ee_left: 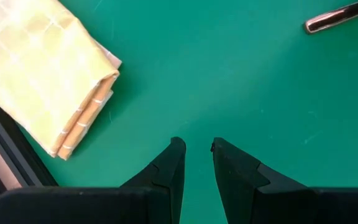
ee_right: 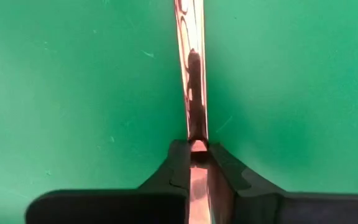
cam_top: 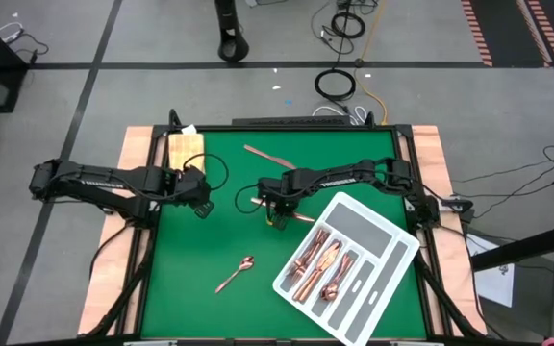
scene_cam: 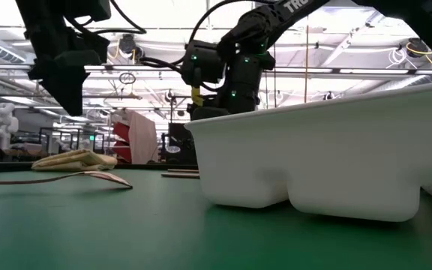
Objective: Sort silverware
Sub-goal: Put the bronze knife into the silverware tray
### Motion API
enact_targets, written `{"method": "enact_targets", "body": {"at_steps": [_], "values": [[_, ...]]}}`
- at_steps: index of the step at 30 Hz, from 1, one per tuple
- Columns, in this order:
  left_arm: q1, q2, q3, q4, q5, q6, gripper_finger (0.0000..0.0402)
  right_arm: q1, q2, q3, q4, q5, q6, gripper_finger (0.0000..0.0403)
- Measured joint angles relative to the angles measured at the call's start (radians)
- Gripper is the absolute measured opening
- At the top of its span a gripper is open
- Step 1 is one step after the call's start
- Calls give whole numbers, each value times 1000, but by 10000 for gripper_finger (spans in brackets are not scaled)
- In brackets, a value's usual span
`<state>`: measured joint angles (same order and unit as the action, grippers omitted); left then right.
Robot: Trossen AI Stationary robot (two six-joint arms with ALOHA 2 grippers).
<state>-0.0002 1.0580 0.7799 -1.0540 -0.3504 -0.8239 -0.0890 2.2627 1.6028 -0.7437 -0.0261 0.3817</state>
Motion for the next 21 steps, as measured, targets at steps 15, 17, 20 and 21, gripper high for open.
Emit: {"method": "enact_targets", "body": {"at_steps": [15,17,20,21], "values": [[0,0,0,-3,0,2,91,12,30,241,-64,76,-66,3],[0,0,0,-3,0,5,91,11,30,268,-75,81,-73,3],[0,0,0,-4,0,27,91,10,30,304,-77,101,-80,3],[0,0,0,-4,0,27,91,11,30,317,-80,105,-80,3]]}}
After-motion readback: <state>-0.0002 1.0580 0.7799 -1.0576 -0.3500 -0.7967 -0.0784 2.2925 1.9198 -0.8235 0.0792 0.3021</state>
